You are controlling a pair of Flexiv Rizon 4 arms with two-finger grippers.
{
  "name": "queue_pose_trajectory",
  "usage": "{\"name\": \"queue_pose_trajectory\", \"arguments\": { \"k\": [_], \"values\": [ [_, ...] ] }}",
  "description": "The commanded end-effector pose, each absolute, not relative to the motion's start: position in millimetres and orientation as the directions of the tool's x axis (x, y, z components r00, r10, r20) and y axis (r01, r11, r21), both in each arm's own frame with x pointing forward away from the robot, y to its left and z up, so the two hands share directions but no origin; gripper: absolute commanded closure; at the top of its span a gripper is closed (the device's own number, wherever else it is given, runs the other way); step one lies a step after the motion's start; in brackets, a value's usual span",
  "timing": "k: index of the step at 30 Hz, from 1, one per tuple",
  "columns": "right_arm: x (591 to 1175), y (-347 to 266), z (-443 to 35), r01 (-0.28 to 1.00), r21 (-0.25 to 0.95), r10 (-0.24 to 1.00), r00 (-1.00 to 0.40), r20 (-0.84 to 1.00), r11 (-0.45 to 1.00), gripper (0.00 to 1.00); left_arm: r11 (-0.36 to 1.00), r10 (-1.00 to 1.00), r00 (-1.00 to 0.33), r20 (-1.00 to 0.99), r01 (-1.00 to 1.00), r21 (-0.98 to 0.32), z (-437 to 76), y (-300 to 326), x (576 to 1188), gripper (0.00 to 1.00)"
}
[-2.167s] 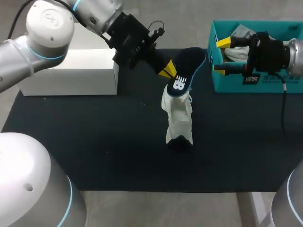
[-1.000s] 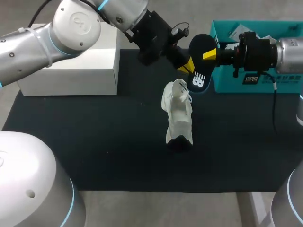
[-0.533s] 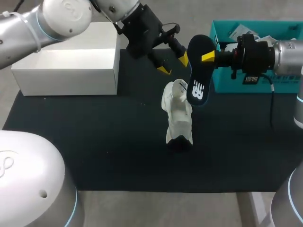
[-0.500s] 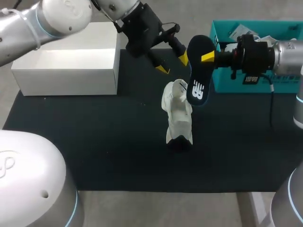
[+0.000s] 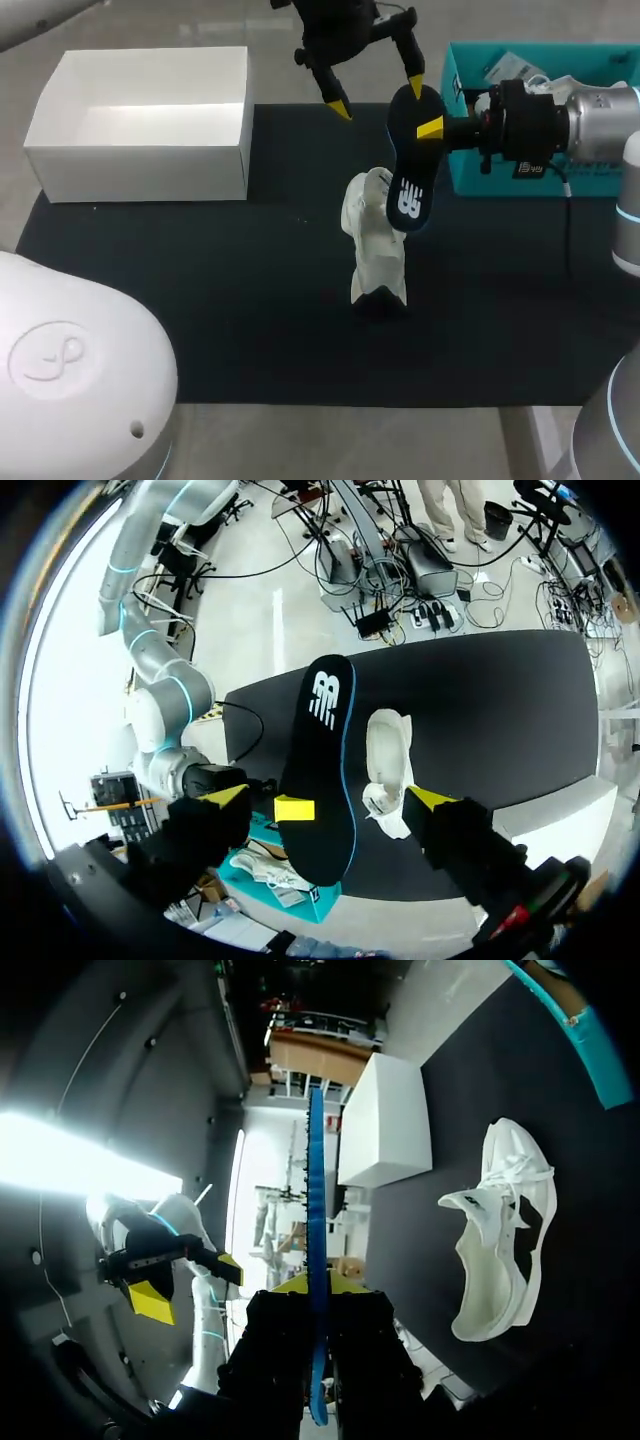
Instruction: Take the shoe out of the shoebox, open the shoe tongue, remove and reinsert the insole, then place the shoe into the shoebox
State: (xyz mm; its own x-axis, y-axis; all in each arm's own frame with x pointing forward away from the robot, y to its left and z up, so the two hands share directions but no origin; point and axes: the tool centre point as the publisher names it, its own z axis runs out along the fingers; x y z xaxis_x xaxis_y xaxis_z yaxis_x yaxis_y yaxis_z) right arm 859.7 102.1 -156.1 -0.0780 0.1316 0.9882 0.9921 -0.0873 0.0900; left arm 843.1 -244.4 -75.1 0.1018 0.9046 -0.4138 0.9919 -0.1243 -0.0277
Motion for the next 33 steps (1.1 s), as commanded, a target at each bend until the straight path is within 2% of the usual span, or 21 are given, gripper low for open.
{"name": "queue_pose_trajectory", "arguments": {
  "k": [1,10,33],
  "values": [
    [859.3,105.6,-157.3,0.992,0.088,0.144,-0.074,0.987,-0.094,1.0,-0.122,0.972,0.121,-0.2,0.992,0.011,-66.9,-254.1,848.1,0.0],
    [860.5,111.0,-160.9,0.994,0.072,0.169,-0.057,0.984,-0.081,1.0,-0.103,0.975,0.111,-0.192,0.993,0.05,-52.9,-268.4,864.7,0.0],
    [854.8,110.2,-161.8,0.995,0.064,0.169,-0.05,0.984,-0.079,1.0,-0.113,0.973,0.118,-0.197,0.993,0.037,-50.7,-270.9,860.6,0.0]
  ]
}}
